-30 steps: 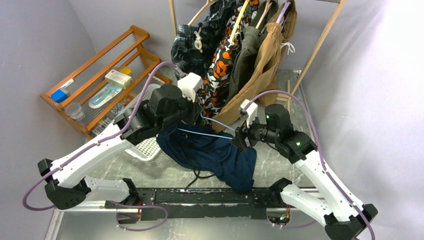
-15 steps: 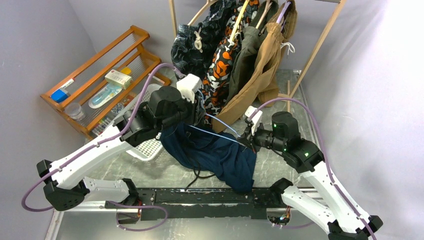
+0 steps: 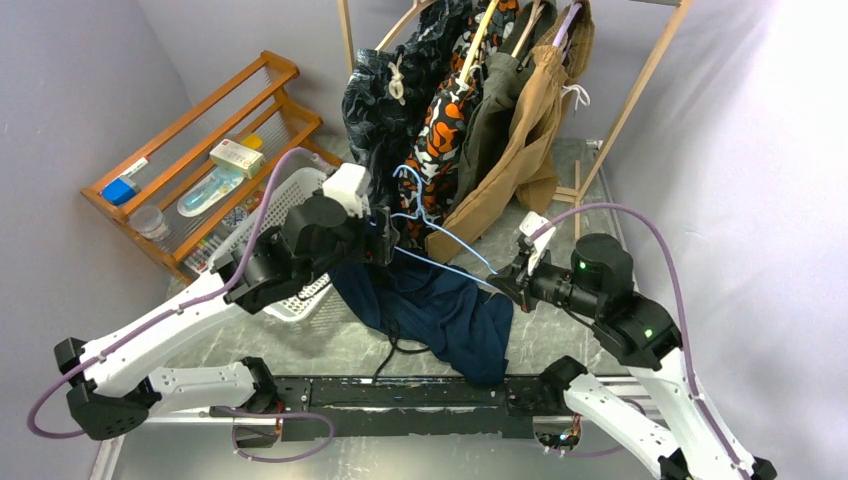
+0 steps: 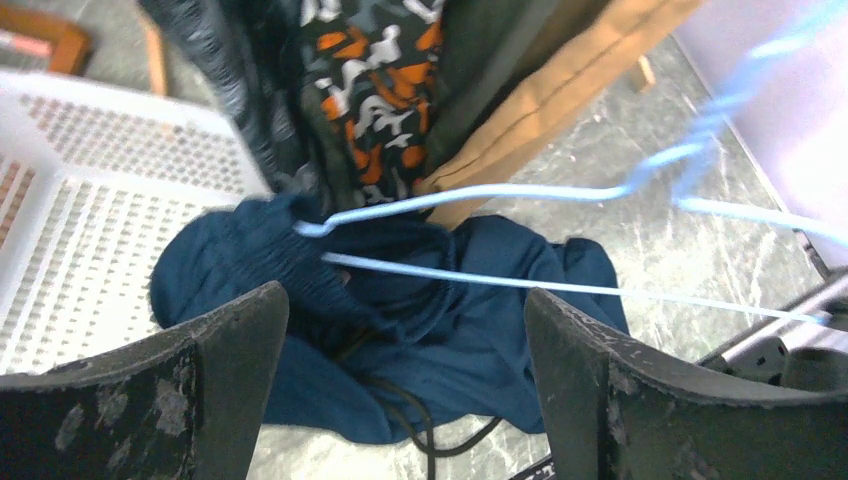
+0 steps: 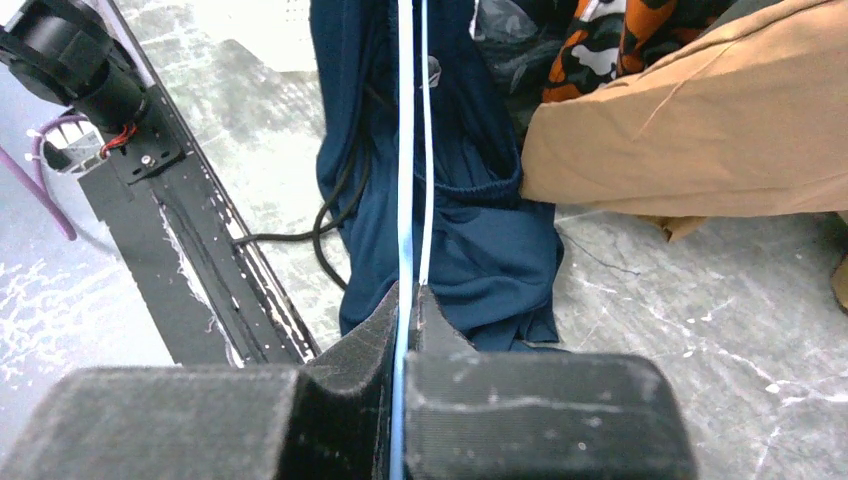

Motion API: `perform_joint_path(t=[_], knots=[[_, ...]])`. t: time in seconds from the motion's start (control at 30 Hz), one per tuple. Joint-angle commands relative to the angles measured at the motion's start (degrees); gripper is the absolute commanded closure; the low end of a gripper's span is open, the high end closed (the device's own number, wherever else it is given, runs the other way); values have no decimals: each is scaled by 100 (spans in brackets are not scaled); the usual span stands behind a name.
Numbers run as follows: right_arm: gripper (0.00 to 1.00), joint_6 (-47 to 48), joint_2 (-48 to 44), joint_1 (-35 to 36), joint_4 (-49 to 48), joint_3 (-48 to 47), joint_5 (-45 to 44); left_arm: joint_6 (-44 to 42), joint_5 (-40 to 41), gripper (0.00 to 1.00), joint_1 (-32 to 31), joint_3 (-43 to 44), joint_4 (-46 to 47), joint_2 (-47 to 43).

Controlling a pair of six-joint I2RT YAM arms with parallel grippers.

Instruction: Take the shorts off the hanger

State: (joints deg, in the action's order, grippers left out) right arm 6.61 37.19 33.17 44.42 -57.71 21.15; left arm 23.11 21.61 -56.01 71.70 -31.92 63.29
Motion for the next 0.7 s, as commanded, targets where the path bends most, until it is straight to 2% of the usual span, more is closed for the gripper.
perform_joint_path(t=[0.0, 0.13, 0.3, 0.5, 0.6, 0.67], knots=[[100, -60, -236, -21, -55, -126, -121, 752, 1200, 8, 2, -508, 178, -486], [100, -24, -306, -21, -243, -4, -204, 1700, 1979, 6, 2, -771, -164, -633], [100, -24, -271, -21, -241, -4, -225, 1886, 1886, 6, 2, -871, -335, -676], [100, -132, -280, -20, -111, -90, -315, 2224, 1990, 0, 30, -1066, -743, -721], [100, -168, -402, -21, -126, -91, -376, 2365, 1728, 1, 295, -1076, -978, -599], [100, -178, -397, -21, -99, -111, -387, 2264, 1132, 1, 739, -1117, -934, -520]])
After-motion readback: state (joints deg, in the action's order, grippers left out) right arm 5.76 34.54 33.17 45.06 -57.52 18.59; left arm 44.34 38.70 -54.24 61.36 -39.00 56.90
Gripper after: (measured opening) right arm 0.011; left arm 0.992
